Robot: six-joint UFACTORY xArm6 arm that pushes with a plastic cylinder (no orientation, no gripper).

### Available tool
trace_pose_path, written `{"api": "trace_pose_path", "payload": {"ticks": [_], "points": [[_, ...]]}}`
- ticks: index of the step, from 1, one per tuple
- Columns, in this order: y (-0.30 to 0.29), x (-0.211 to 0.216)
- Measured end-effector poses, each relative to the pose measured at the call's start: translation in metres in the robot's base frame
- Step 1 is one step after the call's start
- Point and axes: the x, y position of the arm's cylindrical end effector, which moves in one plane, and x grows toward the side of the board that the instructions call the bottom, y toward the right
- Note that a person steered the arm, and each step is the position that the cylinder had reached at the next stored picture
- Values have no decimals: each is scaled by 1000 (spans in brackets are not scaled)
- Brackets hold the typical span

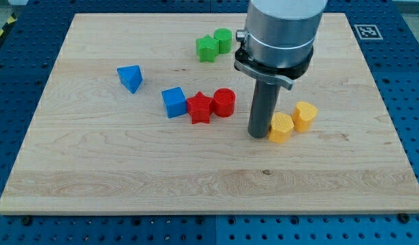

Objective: Push the yellow hexagon into the yellow heart

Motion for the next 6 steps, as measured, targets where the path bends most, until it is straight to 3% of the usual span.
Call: {"api": "trace_pose_path", "payload": {"ticks": [2,5,6], "points": [[-9,0],[26,-6],[14,-43]]}}
